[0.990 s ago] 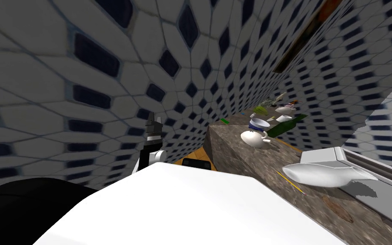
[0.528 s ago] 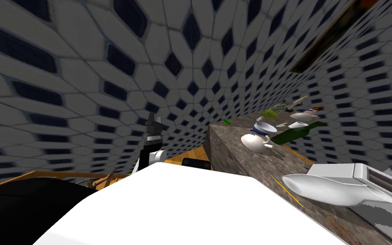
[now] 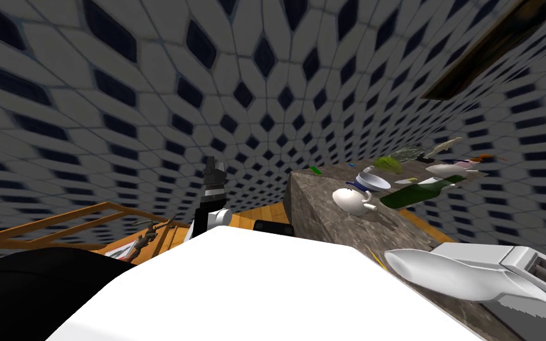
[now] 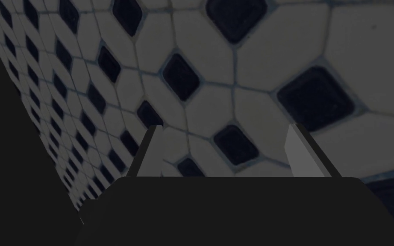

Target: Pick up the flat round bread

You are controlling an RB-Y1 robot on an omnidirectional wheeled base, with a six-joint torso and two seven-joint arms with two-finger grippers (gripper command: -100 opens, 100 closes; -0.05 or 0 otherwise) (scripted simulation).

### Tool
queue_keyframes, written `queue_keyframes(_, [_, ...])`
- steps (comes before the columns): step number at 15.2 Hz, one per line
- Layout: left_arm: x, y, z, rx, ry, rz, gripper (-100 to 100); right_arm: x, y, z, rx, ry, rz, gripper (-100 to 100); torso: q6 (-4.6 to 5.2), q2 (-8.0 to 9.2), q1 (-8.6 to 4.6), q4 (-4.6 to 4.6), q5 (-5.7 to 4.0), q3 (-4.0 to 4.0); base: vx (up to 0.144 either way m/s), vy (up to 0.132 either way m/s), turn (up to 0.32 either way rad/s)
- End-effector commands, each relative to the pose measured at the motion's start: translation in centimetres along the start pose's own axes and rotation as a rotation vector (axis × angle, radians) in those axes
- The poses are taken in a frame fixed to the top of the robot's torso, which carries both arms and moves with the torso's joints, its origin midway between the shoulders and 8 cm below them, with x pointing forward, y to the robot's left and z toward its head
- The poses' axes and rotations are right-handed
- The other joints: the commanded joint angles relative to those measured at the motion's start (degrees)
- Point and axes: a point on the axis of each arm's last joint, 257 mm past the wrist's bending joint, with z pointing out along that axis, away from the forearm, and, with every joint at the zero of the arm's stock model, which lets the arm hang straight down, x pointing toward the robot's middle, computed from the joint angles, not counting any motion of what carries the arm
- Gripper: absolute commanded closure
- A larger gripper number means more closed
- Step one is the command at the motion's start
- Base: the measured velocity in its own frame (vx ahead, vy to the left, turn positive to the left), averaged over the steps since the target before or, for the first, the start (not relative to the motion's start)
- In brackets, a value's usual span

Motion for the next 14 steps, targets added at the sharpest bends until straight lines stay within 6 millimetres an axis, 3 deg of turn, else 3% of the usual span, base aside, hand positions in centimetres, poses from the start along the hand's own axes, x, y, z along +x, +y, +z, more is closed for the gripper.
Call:
queue_keyframes(1, [0.0, 0.0, 0.0, 0.000, 0.000, 0.000, 0, 1.4, 0.2, 1.0, 0.002, 0.002, 0.014, -100, 0.00, 0.00, 0.00, 0.00, 0.00, 0.00, 0.032, -0.026, 0.112])
queue_keyframes(3, [0.0, 0.0, 0.0, 0.000, 0.000, 0.000, 0, 3.0, 0.5, 1.9, 0.002, 0.005, 0.030, -100, 0.00, -0.19, 0.17, -0.05, 0.02, -0.11, 0.039, -0.029, 0.098])
queue_keyframes(4, [0.0, 0.0, 0.0, 0.000, 0.000, 0.000, 0, 2.1, 0.2, 1.3, 0.003, 0.004, 0.020, -100, 0.01, -0.22, 0.08, -0.03, -0.22, -0.12, 0.000, -0.004, 0.021])
queue_keyframes(5, [0.0, 0.0, 0.0, 0.000, 0.000, 0.000, 0, 2.3, 0.1, 1.3, 0.007, 0.004, 0.021, 100, 0.02, -0.15, 0.04, -0.01, -0.28, -0.08, 0.000, 0.000, 0.000])
queue_keyframes(9, [0.0, 0.0, 0.0, 0.000, 0.000, 0.000, 0, 2.3, 0.1, 1.3, 0.007, 0.004, 0.021, 100, 0.02, -0.08, -0.04, 0.01, -0.31, -0.03, 0.000, 0.000, 0.000])
queue_keyframes(13, [0.0, 0.0, 0.0, 0.000, 0.000, 0.000, 0, -0.6, 0.1, -0.2, 0.000, -0.001, -0.007, 100, 0.04, -0.02, 0.10, 0.02, -0.27, 0.00, -0.014, 0.029, -0.102])
queue_keyframes(14, [0.0, 0.0, 0.0, 0.000, 0.000, 0.000, 0, 0.1, 0.1, 0.2, 0.002, 0.000, -0.002, 100, 0.03, 0.00, 0.14, 0.03, -0.28, 0.01, -0.014, 0.025, -0.021])
